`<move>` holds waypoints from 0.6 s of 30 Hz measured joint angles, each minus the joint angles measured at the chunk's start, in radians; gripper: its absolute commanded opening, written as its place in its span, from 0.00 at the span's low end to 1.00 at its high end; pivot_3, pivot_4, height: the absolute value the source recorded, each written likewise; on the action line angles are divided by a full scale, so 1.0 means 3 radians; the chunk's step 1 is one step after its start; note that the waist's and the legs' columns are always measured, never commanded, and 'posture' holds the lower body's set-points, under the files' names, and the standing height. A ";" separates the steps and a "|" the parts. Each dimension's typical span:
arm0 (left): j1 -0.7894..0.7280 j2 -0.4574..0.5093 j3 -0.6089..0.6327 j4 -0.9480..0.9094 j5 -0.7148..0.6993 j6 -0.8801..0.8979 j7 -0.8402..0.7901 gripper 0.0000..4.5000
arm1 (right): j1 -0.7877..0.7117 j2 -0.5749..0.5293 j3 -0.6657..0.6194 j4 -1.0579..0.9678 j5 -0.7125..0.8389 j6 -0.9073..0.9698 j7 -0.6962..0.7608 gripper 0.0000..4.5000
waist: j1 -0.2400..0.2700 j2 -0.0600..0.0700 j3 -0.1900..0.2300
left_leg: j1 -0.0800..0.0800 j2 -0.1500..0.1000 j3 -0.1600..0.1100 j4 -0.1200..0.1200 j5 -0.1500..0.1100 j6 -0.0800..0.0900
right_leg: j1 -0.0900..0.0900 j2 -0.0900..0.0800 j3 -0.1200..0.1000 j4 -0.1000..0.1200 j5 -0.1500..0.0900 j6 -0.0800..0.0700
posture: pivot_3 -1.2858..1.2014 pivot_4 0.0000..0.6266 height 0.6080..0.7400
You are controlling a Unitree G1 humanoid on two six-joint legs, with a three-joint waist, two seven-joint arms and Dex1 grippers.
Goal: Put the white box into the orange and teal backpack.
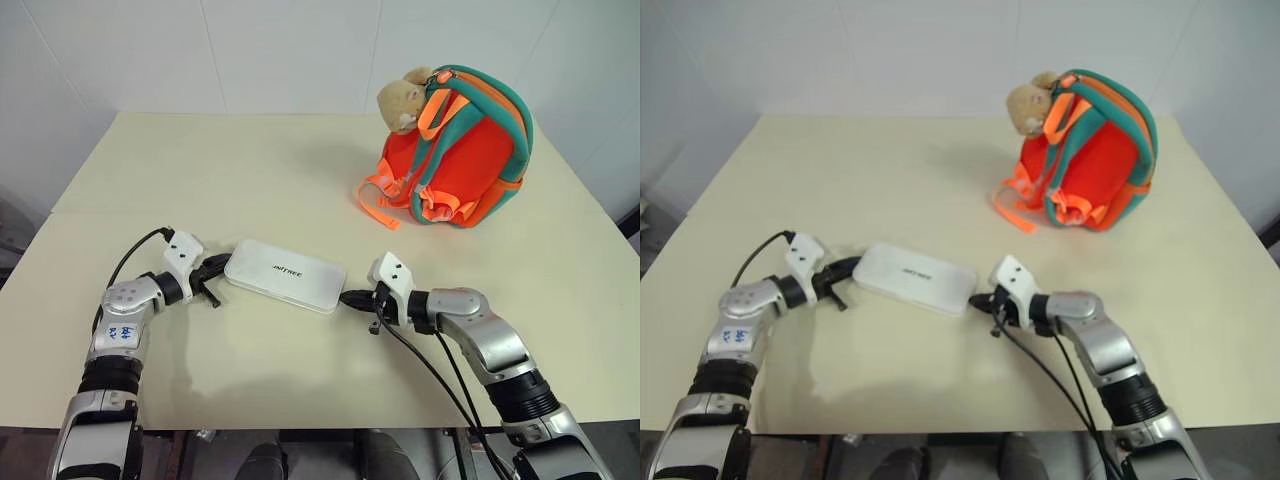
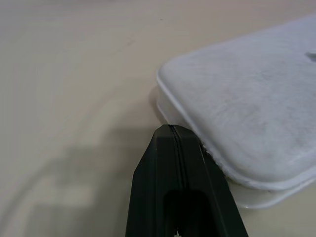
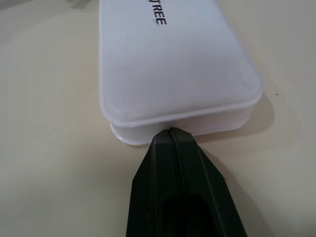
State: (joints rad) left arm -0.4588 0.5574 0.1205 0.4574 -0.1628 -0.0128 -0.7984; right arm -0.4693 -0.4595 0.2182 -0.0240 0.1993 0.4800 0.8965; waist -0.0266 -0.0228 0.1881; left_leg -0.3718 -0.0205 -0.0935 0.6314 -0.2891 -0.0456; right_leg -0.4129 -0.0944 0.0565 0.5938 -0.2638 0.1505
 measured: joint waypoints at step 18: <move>0.0768 -0.0282 -0.0191 -0.1252 -0.0106 0.0480 -0.0004 0.00 | 0.0229 -0.0719 -0.0362 -0.0123 0.0160 0.0073 0.0466 0.03 | 0.0105 0.0004 -0.0002 | 0.0006 -0.0003 0.0000 0.0004 0.0000 0.0000 | 0.0010 -0.0004 0.0000 -0.0014 0.0000 0.0000 | 0.52 0.24 1.00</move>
State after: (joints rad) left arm -0.2285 0.4728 0.0632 0.0820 -0.1946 0.1311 -0.7996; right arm -0.4006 -0.6752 0.1097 -0.0610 0.2472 0.5018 1.0363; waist 0.0049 -0.0217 0.1875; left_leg -0.3700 -0.0213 -0.0934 0.6327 -0.2891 -0.0456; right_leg -0.4099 -0.0956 0.0565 0.5898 -0.2639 0.1504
